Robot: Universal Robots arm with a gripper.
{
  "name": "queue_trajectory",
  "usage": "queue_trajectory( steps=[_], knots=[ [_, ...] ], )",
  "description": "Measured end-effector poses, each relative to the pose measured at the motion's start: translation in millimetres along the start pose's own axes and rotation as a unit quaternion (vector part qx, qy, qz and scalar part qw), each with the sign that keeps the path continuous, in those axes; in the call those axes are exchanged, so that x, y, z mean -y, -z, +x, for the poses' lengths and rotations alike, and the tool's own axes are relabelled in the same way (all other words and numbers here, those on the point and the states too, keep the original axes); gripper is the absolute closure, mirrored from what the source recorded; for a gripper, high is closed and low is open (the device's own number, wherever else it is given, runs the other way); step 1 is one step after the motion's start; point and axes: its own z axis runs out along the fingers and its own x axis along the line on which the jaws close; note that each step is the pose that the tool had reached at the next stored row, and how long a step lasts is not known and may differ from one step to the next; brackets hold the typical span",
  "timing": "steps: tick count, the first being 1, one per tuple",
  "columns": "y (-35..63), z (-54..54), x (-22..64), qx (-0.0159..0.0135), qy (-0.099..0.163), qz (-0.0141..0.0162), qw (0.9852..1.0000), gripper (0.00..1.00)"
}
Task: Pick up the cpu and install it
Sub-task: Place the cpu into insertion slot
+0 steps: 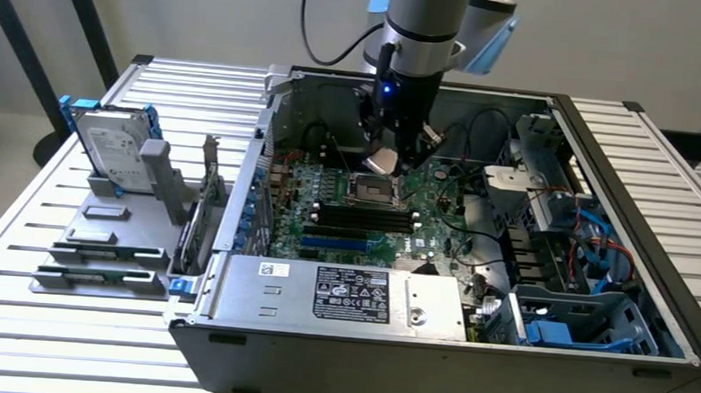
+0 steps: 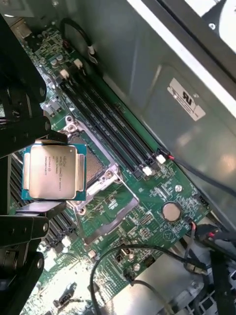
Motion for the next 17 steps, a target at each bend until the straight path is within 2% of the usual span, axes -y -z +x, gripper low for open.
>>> queue_trajectory(
  steps=[4, 9, 13, 17],
  knots=[
    [-3.7, -0.4, 0.3, 0.0011, -0.035, -0.0015, 0.9994, 0.45],
    [-7.2, -0.6, 0.7, 0.0009, -0.075, -0.0016, 0.9972, 0.45],
    [-9.8, -0.9, 0.9, 0.0001, -0.106, -0.0009, 0.9944, 0.45],
    [-12.1, -1.1, 1.1, -0.0008, -0.136, -0.0003, 0.9906, 0.45]
  ],
)
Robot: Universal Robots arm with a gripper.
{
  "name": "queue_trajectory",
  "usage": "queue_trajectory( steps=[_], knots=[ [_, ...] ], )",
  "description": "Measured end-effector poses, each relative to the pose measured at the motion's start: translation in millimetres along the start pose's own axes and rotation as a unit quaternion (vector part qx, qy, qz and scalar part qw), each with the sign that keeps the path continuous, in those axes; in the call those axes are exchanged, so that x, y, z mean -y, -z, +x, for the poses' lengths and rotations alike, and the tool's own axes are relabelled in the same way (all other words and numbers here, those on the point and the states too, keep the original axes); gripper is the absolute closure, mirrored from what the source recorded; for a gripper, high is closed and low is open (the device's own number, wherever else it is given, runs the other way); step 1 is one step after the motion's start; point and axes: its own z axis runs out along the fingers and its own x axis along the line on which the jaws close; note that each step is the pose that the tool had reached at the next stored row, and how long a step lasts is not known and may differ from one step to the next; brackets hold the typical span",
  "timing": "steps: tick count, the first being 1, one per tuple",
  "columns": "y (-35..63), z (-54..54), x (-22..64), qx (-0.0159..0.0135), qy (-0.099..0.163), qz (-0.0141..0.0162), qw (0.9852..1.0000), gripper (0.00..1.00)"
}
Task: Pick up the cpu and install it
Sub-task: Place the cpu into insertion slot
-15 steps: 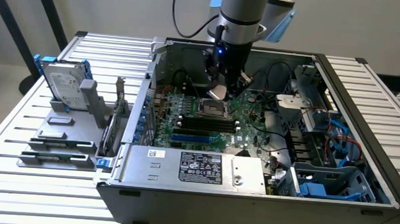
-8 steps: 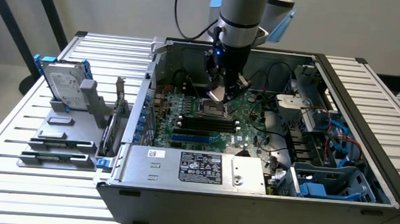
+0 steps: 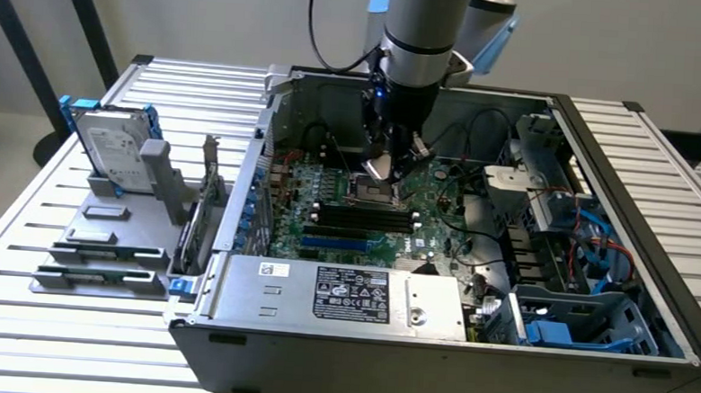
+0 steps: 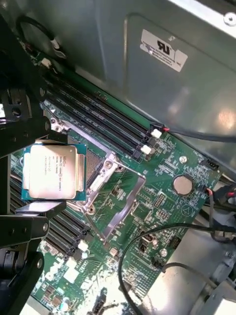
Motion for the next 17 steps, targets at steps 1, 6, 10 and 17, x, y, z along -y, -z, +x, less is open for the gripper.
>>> queue_trajectory(
  steps=[1, 6, 10, 17],
  knots=[
    [-0.6, -0.1, 0.0, -0.0002, -0.008, 0.0001, 1.0000, 0.45],
    [-3.4, -0.4, 0.2, -0.0009, -0.046, 0.0005, 0.9989, 0.45],
    [-5.7, -0.7, 0.3, -0.0014, -0.077, 0.0006, 0.9971, 0.45],
    [-8.4, -1.0, 0.5, -0.0032, -0.126, 0.0031, 0.9920, 0.45]
  ],
)
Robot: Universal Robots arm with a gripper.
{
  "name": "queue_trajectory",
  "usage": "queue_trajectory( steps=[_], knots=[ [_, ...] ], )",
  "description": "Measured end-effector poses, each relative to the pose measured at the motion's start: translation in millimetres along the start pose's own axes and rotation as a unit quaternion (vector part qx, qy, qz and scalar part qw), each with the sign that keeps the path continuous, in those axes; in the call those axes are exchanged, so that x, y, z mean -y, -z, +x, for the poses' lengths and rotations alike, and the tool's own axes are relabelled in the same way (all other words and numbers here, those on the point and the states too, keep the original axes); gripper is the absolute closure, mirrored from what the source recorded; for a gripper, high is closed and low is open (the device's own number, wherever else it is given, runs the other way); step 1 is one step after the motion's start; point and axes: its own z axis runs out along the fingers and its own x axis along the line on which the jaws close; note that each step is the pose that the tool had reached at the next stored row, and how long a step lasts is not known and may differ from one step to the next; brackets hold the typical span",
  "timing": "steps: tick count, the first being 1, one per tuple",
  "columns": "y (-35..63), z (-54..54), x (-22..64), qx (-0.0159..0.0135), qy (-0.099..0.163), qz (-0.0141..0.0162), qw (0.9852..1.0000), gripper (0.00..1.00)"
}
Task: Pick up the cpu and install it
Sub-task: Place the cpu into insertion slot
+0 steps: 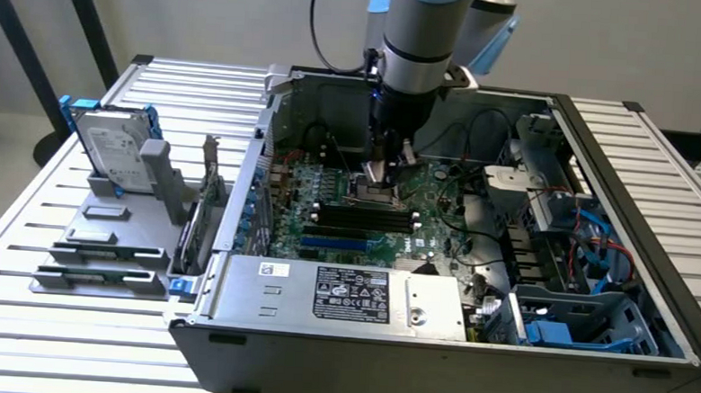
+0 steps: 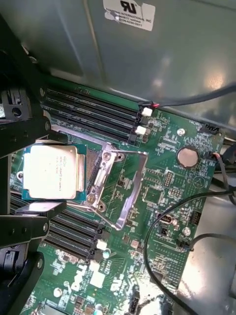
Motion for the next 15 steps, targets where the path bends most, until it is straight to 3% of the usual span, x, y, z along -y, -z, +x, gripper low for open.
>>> queue_trajectory(
  steps=[8, 12, 15],
  knots=[
    [-3.5, -0.4, 0.0, -0.0017, -0.057, 0.0015, 0.9984, 0.45],
    [-5.3, -0.7, 0.1, -0.0025, -0.085, 0.0022, 0.9964, 0.45],
    [-7.5, -1.0, 0.1, -0.0025, -0.106, 0.0011, 0.9943, 0.45]
  ],
)
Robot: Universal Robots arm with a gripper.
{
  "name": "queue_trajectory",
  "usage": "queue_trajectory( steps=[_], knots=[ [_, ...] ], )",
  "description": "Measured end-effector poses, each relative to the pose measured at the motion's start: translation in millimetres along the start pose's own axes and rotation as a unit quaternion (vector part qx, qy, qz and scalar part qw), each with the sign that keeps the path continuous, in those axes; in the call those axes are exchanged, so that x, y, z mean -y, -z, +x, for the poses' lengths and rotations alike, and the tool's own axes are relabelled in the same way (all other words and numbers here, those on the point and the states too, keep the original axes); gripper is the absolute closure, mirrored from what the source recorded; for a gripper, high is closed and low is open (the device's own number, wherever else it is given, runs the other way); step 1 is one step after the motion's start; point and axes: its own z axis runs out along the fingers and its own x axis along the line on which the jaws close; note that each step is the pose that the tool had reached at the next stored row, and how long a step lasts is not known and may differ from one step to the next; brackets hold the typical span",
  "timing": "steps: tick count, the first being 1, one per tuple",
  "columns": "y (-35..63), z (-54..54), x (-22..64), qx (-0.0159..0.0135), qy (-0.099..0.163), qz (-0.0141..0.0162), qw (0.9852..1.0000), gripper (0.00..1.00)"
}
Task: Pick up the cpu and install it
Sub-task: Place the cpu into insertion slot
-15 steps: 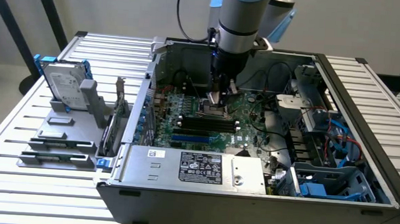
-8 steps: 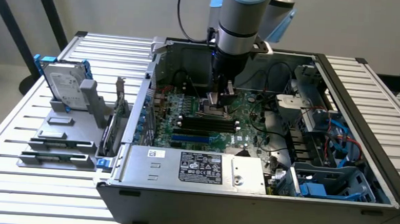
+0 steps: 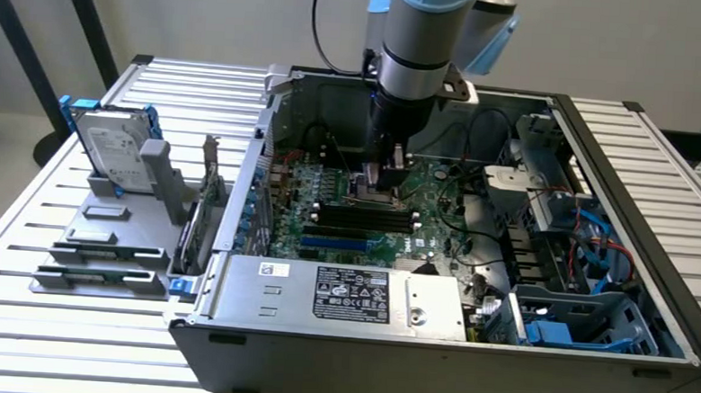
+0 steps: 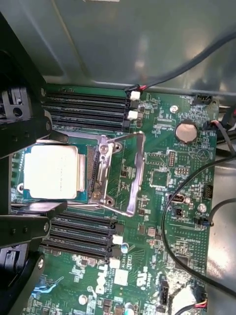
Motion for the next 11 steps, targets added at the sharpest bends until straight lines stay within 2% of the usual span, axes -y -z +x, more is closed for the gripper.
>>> queue_trajectory(
  steps=[5, 11],
  knots=[
    [-3.8, -0.3, 0.3, -0.0002, -0.033, -0.0038, 0.9995, 0.45],
    [-4.5, 0.7, 10.6, -0.0002, -0.043, -0.0054, 0.9990, 0.45]
  ],
)
